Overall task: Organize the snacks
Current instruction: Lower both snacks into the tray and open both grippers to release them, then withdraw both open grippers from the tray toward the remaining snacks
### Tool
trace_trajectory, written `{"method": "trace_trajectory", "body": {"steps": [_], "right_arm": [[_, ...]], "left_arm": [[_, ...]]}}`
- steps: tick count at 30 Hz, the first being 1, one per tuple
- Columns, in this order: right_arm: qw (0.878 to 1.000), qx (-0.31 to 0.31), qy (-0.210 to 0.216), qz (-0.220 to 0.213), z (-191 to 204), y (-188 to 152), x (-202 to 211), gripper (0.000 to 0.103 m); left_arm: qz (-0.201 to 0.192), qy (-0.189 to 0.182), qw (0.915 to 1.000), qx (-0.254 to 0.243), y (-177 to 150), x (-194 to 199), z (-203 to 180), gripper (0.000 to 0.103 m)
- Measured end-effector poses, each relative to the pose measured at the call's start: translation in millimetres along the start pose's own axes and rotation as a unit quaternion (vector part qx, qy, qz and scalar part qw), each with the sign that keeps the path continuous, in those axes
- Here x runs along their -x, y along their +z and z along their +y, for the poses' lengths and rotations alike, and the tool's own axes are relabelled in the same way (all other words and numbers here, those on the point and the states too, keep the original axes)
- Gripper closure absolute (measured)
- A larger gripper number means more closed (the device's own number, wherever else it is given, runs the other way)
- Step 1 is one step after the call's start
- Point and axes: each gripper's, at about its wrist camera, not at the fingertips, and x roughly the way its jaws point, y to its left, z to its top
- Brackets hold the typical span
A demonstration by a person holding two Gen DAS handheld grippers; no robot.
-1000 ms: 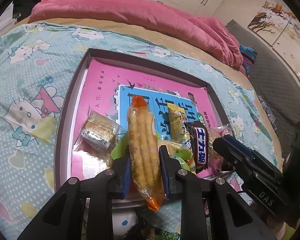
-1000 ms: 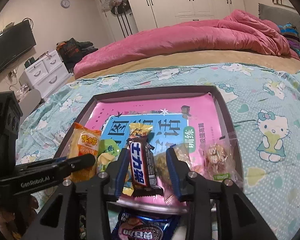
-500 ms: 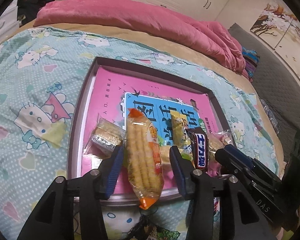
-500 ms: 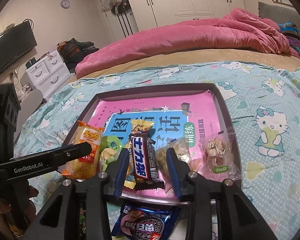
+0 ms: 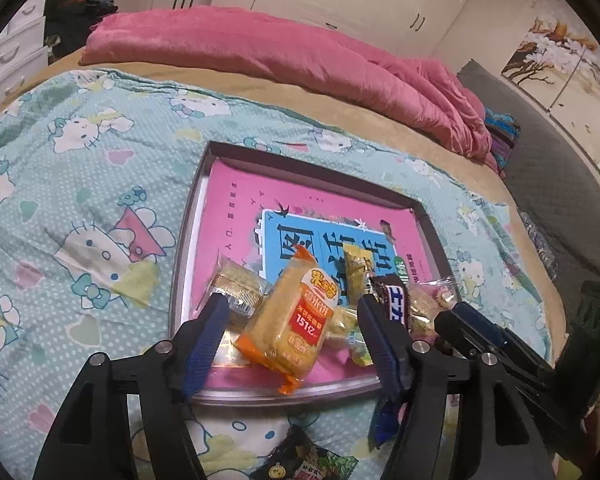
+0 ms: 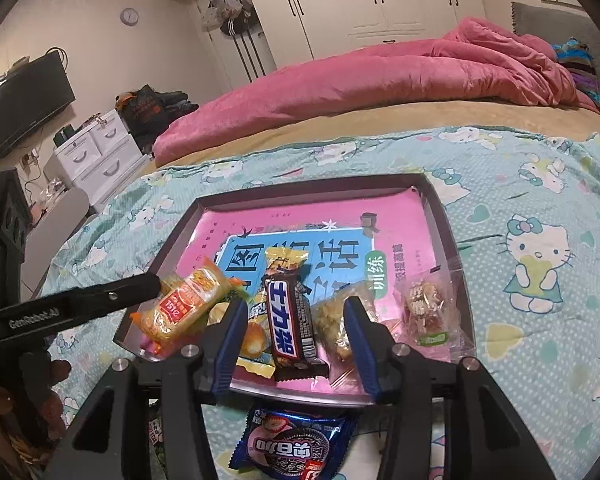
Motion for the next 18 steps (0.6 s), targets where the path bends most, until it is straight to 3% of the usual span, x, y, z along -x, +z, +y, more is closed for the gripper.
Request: {"method": "trace_trajectory", "body": {"steps": [18], "right_arm": [[1.0,-0.013,0.014,-0.017,-4,4,18,0.046]], "left_arm": [[-0.01,-0.029,0.9995,-0.01,-1,36,-15,0.03]]}}
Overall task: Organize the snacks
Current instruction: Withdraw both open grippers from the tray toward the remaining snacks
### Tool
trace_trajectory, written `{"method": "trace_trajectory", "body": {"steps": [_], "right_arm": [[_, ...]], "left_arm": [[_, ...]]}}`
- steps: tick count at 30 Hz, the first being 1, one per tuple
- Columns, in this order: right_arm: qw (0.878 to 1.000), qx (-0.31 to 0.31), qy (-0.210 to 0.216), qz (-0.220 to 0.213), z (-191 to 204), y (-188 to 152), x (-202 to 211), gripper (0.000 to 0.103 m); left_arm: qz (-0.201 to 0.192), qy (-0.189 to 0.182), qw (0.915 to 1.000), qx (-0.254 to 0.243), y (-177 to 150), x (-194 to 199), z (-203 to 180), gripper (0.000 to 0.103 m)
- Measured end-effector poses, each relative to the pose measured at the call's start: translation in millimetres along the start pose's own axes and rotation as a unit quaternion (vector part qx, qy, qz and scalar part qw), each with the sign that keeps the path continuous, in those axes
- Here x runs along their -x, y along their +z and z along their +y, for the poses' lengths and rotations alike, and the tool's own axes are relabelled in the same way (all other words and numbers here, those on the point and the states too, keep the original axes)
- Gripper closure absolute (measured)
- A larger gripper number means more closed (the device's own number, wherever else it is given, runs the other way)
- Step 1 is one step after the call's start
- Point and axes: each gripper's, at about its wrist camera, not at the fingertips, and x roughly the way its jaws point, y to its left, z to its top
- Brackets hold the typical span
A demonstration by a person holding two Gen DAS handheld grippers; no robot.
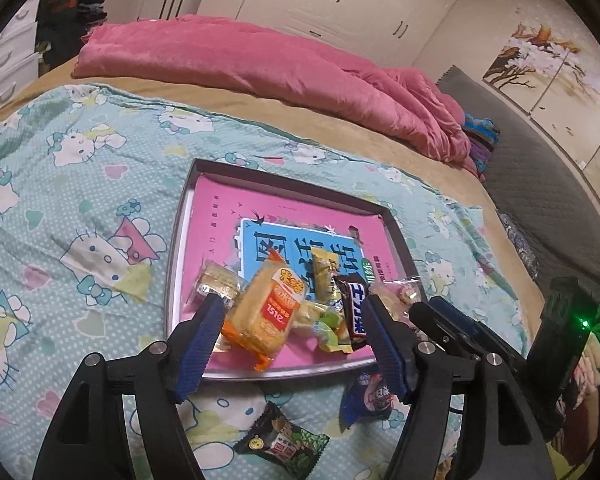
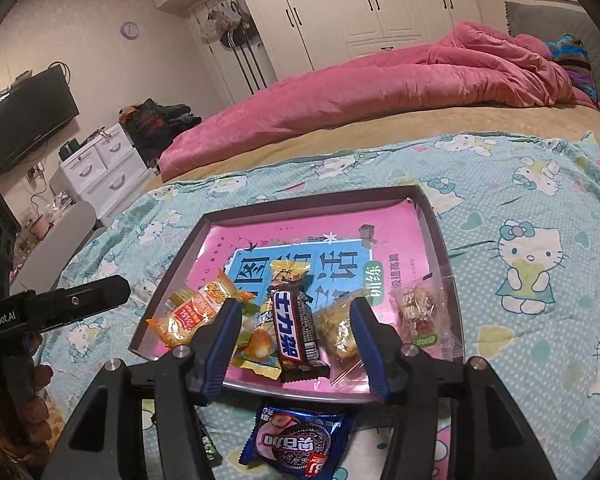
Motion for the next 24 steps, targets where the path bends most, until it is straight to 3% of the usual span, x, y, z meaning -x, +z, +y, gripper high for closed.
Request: {"method": "trace_trajectory", "body": {"steps": [9,24], "right_arm": [[1.0,0.0,0.017,-0.001,2,-5,14,0.039],[1.0,0.008,0.024,0.006,5,-18,22,0.032]], "left_arm": [[0.008,0.008,0.9998,-0.016,-14,8,-7,0.025],[0.065,0.015,0.9978,-0.004,-60,0,-6,0.025]]}}
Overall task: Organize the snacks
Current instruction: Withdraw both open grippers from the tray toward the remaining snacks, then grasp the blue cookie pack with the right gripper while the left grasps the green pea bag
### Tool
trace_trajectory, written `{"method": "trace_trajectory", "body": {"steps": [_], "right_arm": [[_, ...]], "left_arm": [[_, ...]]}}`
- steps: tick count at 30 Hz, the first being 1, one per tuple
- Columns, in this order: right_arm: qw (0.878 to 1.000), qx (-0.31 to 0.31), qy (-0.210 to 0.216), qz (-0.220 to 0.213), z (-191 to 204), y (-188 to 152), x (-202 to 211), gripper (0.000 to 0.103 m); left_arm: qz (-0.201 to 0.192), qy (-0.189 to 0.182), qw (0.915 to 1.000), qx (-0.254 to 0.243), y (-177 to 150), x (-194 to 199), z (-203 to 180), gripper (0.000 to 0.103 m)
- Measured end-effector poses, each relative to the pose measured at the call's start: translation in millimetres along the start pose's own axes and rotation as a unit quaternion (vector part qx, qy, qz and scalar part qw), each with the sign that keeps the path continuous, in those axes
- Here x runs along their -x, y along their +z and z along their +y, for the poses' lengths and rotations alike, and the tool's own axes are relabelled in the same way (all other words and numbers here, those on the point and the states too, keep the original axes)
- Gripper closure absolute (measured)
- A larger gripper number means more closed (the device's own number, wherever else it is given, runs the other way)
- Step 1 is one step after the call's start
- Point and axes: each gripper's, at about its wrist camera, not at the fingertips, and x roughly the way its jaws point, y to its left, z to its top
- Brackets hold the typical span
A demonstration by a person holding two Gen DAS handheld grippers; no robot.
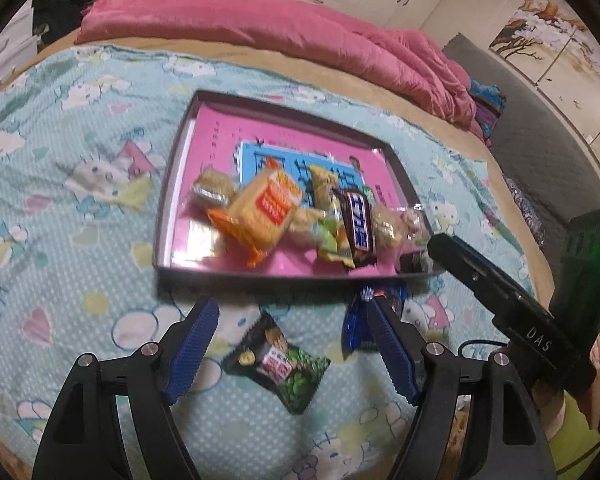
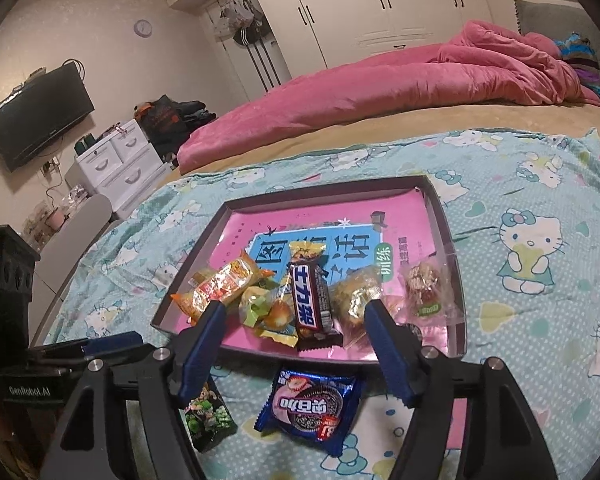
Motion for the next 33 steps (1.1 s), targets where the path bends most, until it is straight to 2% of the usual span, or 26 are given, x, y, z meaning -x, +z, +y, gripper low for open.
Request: {"method": "trace_trajectory", "body": {"steps": [14,17,26,33], "right_arm": [[1.0,-0.006,-0.014,0.022,-10,-15,2,0.032],[0.999,-0.01,-0.014,0.032,-12,-20,2,0.032],[0.997,-0.004,-0.013,0.072,-8,-35,-11,0.032],[0.993,-0.002,-0.026,0.114,-7,-49,-32,0.032]], "left_arm": [[0.03,0.003,0.9995,-0.009,-16,-8,-10,0.025],[0.037,0.001,0.9993,0.008,-22,-9,-7,0.025],[0.091,-0.003,0.9946,0.049,-52,-25,1,0.025],[0.105,-0.019,0.9909,0.082,-56,-39,12,0.025]]}}
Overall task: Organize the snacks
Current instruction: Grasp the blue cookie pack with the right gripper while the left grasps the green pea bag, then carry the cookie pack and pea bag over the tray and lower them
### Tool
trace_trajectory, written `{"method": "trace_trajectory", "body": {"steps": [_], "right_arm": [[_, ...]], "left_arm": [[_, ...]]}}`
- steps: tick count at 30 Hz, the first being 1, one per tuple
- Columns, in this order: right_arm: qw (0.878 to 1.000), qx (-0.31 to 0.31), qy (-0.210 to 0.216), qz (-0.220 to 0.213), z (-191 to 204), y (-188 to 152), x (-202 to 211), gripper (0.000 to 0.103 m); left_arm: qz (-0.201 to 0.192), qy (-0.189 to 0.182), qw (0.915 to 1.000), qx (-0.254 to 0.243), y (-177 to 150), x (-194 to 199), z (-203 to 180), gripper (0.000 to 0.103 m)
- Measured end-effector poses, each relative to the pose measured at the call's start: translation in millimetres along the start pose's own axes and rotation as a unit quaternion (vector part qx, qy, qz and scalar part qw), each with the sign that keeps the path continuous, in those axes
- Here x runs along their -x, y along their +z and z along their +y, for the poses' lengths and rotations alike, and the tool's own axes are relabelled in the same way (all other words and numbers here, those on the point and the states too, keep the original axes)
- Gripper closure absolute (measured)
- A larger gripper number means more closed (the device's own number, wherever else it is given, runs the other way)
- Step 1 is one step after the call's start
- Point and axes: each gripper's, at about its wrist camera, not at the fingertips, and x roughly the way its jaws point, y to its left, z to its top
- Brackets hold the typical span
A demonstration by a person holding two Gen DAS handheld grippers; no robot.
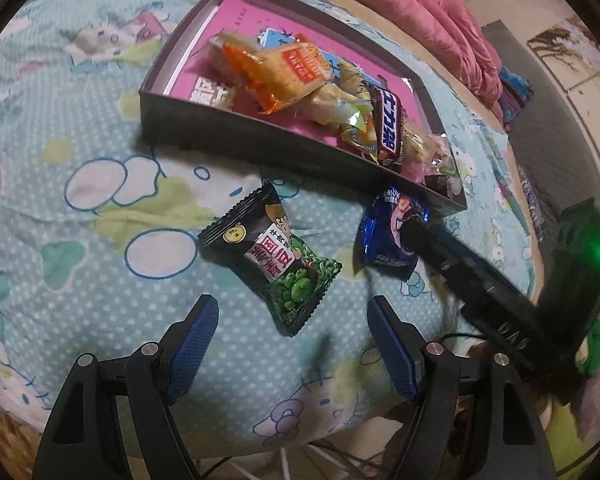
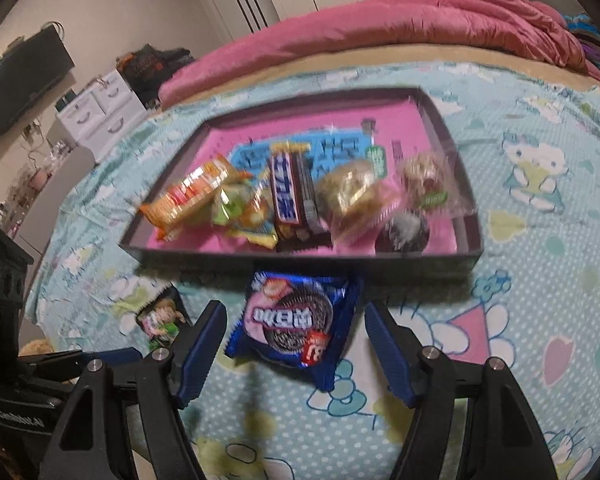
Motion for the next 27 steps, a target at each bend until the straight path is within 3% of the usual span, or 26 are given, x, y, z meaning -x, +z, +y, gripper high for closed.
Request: {"method": "trace_trajectory", "body": {"steps": [5,12,13,15,17,27], "right_arm": [[1.0,0.014,-0.017,0.022,7,-6,-19,0.032],[0.999,0.039,-0.03,0.008,15,-9,-28,0.038],[0.999,0.038,-0.027,0.004,14,-9,-27,0.044],[0.999,0.043,-0.026,0.0,13,-10,-26,0.047],[0.999,0.047,-0.023,-0.001,14,-10,-24,0.048],[0.998,0.029,0.031,-0.046,11,-2,5,0.049]], "left_arm": [[-0.008,-0.026,0.9995,0.017,6,-4,4,0.025],[-0.016,-0.05,0.9981,0.034,16,-10,7,0.028],[-0.019,-0.048,0.9981,0.034,17,-12,6,0.03],[-0.02,-0.037,0.9987,0.028,20,-17,3,0.055],[-0.018,-0.028,0.9992,0.02,22,-23,3,0.063],[-0.036,-0.053,0.9979,0.008,23,-7,10,0.07]]}}
